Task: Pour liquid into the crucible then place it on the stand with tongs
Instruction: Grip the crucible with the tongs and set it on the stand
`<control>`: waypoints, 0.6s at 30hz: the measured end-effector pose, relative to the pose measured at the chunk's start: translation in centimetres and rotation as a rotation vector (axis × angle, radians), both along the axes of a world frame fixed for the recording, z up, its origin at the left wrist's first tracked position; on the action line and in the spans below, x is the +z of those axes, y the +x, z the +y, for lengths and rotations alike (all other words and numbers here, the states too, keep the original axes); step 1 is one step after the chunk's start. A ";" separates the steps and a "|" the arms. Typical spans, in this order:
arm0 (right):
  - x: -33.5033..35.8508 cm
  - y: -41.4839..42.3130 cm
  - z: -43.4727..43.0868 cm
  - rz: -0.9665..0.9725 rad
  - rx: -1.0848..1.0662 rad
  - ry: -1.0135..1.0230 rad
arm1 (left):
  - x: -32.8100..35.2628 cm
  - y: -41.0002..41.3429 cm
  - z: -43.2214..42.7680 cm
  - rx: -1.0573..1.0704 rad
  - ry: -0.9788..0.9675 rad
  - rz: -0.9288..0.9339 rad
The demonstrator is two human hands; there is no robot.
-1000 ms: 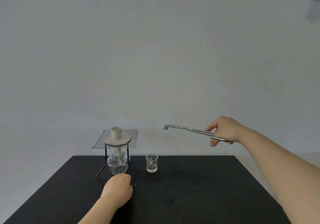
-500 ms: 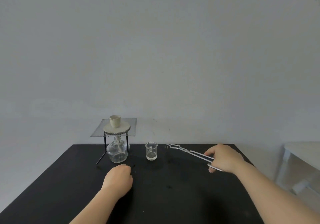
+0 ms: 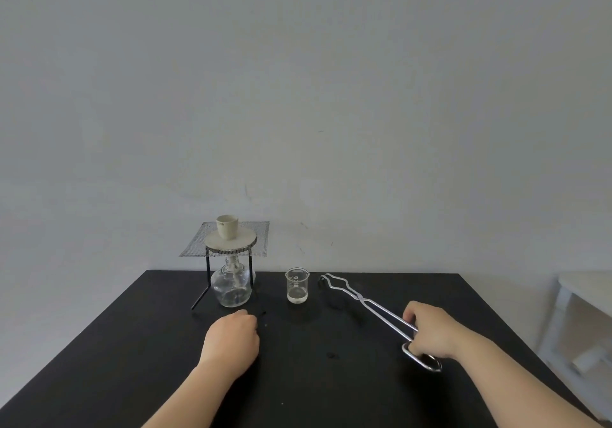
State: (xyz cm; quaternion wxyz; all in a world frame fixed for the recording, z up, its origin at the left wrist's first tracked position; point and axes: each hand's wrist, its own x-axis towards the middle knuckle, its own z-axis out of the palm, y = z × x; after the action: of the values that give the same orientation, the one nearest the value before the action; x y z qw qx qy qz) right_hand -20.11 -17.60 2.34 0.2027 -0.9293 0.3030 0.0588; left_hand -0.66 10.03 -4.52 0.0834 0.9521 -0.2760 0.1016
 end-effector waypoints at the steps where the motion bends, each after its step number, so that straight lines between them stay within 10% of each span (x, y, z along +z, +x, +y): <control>1: 0.0 -0.1 0.0 0.017 0.000 -0.002 | 0.0 0.0 0.0 0.001 -0.003 -0.001; 18: 0.0 1.5 1.1 0.209 -0.003 -0.212 | 0.2 -0.1 0.3 -0.022 -0.008 0.018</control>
State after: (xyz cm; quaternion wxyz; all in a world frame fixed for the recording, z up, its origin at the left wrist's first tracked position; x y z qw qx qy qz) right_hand -18.60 -16.51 2.31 0.0708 -0.9339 0.3285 0.1222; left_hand -0.73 10.33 -4.33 0.0907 0.9496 -0.2853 0.0932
